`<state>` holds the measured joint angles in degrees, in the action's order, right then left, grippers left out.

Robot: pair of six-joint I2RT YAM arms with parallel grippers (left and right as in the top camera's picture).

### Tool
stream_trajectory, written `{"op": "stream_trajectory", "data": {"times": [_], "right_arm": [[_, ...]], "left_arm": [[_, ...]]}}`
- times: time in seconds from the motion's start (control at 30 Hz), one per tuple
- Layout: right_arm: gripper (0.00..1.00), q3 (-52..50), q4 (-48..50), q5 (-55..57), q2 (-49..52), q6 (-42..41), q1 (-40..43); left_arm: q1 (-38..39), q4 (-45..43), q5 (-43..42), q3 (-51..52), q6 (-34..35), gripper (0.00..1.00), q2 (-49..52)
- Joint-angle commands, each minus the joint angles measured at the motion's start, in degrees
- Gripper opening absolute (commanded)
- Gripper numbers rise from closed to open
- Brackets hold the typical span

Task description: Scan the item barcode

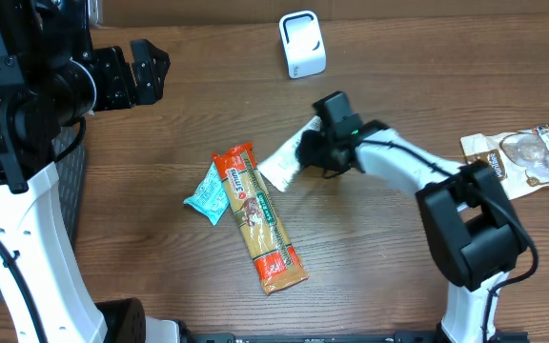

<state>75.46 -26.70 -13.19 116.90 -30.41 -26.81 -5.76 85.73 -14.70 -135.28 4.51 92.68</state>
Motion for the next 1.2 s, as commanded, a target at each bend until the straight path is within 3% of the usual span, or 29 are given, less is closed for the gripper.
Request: {"op": "stream_trajectory", "data": {"times": [0.0, 0.13, 0.23, 0.5, 0.8, 1.17], "right_arm": [[0.53, 2.1, -7.6, -11.3, 1.8, 21.7, 6.2], [0.56, 3.6, -17.2, -14.3, 1.8, 34.0, 13.9], [0.59, 4.7, -20.9, -17.7, 1.8, 38.7, 17.9], [0.63, 10.3, -27.7, -23.8, 1.7, 50.4, 21.0], [0.77, 12.0, -24.7, -21.2, 2.1, 58.9, 20.4], [0.77, 11.6, -23.5, -22.7, 3.2, 60.5, 18.5]], "left_arm": [[-0.6, 0.0, 0.3, -0.9, -0.2, 0.99, 0.3], [-0.6, 0.0, 0.3, -0.9, -0.2, 1.0, 0.3], [-0.6, 0.0, 0.3, -0.9, -0.2, 0.99, 0.3], [-0.6, 0.0, 0.3, -0.9, -0.2, 1.0, 0.3], [-0.6, 0.0, 0.3, -0.9, -0.2, 0.99, 0.3], [-0.6, 0.0, 0.3, -0.9, -0.2, 1.0, 0.3]]}}
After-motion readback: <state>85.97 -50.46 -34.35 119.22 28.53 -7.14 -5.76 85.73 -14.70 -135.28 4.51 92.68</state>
